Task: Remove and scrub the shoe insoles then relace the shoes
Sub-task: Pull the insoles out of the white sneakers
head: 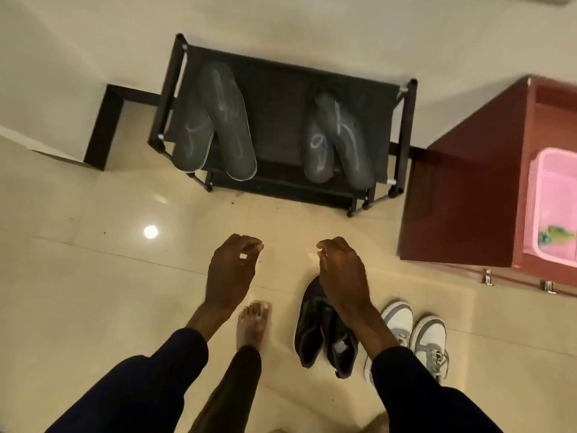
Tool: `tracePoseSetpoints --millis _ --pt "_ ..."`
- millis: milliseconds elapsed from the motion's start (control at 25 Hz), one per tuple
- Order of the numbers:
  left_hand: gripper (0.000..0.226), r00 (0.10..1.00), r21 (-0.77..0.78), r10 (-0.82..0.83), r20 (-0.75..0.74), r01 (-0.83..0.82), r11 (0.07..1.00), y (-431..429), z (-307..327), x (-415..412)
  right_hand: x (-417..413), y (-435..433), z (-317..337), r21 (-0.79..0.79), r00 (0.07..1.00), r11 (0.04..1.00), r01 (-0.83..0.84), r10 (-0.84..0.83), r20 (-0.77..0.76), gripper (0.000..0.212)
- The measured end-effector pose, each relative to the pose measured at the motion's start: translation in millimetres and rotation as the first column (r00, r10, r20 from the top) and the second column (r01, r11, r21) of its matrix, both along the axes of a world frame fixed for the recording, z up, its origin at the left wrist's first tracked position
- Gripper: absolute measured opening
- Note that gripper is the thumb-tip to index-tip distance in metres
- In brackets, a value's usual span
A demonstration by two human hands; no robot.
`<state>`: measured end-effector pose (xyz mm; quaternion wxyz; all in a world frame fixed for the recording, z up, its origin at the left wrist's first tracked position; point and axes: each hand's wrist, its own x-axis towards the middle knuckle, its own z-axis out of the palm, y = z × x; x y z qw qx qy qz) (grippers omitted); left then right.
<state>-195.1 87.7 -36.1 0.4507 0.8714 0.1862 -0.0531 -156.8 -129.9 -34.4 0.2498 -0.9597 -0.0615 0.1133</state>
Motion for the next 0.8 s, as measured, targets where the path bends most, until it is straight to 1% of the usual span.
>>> tracePoseSetpoints --millis 120,240,360,440,480,520,560,600,640,680,720,760,800 --pt "0.018 0.997 0.031 0.021 0.068 -0.023 0.999 24.5 14.0 48.0 44.8 30.9 14.6 0.047 0.999 0.999 -0.011 0.009 0.053 0.021" --pt "0.024 0.993 0.044 0.074 0.09 -0.078 0.996 46.3 15.4 78.5 76.1 59.3 18.4 0.068 0.998 0.997 -0.022 0.018 0.066 0.021" --pt "0.025 0.985 0.045 0.147 0.092 -0.152 0.987 66.8 10.8 90.5 96.3 86.1 16.6 0.074 0.995 0.996 -0.054 0.048 0.084 0.02" --pt "0.023 0.962 -0.003 0.263 0.068 -0.263 0.965 80.7 7.4 95.7 106.0 106.3 11.0 0.124 0.999 0.992 -0.01 0.005 0.034 0.022" --pt "0.024 0.934 -0.047 0.357 0.023 -0.356 0.933 87.6 4.8 99.3 109.4 117.6 6.9 0.163 0.998 0.985 0.052 -0.048 -0.03 0.025" --pt "0.028 0.885 -0.095 0.463 -0.052 -0.466 0.88 94.6 2.2 104.4 113.0 129.4 2.3 0.203 0.986 0.97 0.138 -0.116 -0.116 0.027" --pt "0.034 0.817 -0.149 0.556 -0.152 -0.575 0.804 101.5 -0.8 110.8 117.7 140.8 -2.6 0.25 0.956 0.936 0.249 -0.197 -0.215 0.029" --pt "0.042 0.739 -0.214 0.622 -0.258 -0.672 0.709 107.9 -3.1 117.6 122.9 151.1 -6.9 0.3 0.903 0.875 0.38 -0.28 -0.325 0.029" --pt "0.048 0.669 -0.293 0.656 -0.349 -0.743 0.602 113.2 -4.3 124.8 128.8 159.3 -10.2 0.339 0.826 0.787 0.516 -0.352 -0.44 0.027" --pt "0.051 0.621 -0.374 0.665 -0.415 -0.782 0.498 117.1 -4.3 131.3 134.2 165.3 -11.3 0.358 0.733 0.681 0.639 -0.398 -0.552 0.025" --pt "0.051 0.596 -0.443 0.662 -0.455 -0.796 0.412 120.1 -3.2 137.1 138.6 170.3 -11.7 0.356 0.643 0.581 0.732 -0.417 -0.642 0.024" --pt "0.049 0.583 -0.482 0.658 -0.476 -0.799 0.359 122.2 -2.0 142.4 141.7 172.8 -11.9 0.348 0.579 0.507 0.789 -0.423 -0.696 0.024" --pt "0.046 0.573 -0.506 0.659 -0.487 -0.8 0.322 123.7 -0.3 146.5 143.0 174.0 -11.8 0.343 0.549 0.469 0.814 -0.428 -0.718 0.023"
